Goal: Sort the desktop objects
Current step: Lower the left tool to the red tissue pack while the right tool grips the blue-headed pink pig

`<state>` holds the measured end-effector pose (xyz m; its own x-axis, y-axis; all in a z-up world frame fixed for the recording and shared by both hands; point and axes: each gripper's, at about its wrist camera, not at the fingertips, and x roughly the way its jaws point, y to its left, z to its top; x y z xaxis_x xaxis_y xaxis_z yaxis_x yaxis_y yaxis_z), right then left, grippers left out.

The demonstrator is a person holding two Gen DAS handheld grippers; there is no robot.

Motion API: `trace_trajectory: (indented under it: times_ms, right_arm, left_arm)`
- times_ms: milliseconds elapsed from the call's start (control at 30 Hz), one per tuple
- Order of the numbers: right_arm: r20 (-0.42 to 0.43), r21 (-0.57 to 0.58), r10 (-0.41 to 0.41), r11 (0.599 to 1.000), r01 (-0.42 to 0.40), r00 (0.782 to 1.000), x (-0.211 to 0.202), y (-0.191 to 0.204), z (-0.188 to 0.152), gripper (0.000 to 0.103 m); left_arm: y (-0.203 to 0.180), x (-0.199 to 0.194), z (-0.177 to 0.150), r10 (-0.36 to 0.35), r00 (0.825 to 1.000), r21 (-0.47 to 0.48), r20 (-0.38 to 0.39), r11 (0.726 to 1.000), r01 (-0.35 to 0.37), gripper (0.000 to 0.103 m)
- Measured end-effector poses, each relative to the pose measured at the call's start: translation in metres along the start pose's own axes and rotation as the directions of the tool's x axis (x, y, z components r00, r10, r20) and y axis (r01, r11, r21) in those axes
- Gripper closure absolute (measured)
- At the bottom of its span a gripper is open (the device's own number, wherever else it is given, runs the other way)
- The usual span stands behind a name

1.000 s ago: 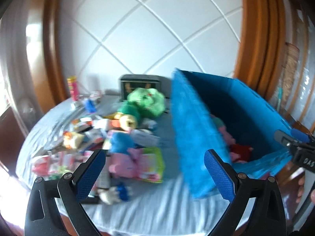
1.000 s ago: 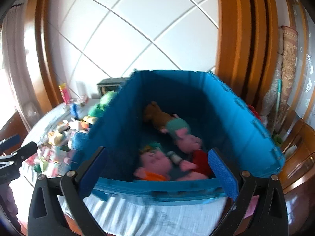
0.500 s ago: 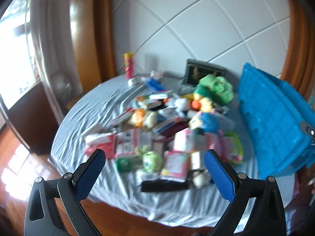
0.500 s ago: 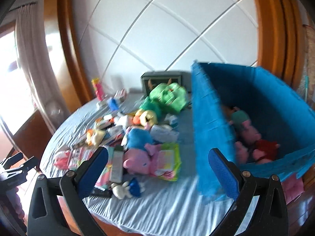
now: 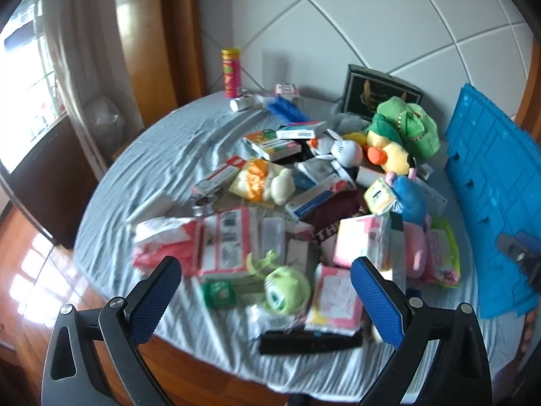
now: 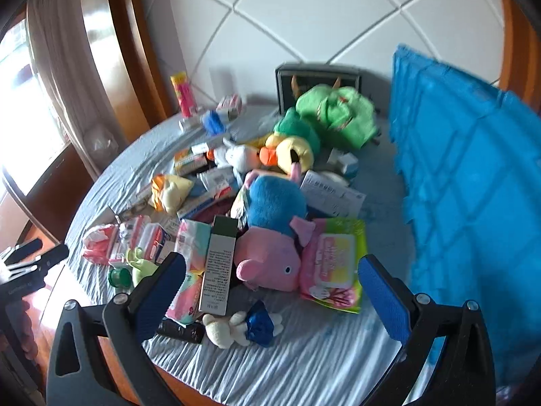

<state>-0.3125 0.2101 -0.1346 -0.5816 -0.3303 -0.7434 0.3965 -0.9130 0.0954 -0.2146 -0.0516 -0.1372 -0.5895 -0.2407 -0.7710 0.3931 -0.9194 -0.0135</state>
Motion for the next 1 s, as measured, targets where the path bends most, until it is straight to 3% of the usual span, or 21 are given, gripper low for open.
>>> trace_trajectory:
  times_ms: [267,533,667,800,1000]
  right_arm:
    - [-0.099,0.018,-0.035,0.999,0.037,0.995,0.058,-0.016,0.007,0.0]
    - [-0.174,0.091,-0.114,0.987,0.131,0.978,0.092,-0.033,0.004,0.0]
    - [-0.206,0.155,-0.13,0.974,0.163,0.97,0.11,-0.033,0.002,0.0]
    - [-0.241,0.173,-0.15,0.966,0.194,0.959,0.134,-0.02,0.004,0.0]
    - [-0.266,0.191,-0.135,0.963,0.189,0.955,0.165,-0.002,0.011,0.0]
  left_arm:
    - [-0.059,0.055,0.028,-0.093,0.993,0.108,-0.07,0.989,0.1,0.002]
    - [-0.094,0.132,0.039,-0.146,0.969,0.237,-0.2,0.952,0.192,0.002]
    - [-0.064,0.159,0.054,-0.129,0.967,0.231,-0.219,0.956,0.18,0.004]
    - [-0.021,0.173,0.073,-0.081,0.979,0.225,-0.185,0.967,0.122,0.004]
    - [0.053,0.18,0.07,-0.013,0.978,0.146,-0.207,0.988,0.044,0.004]
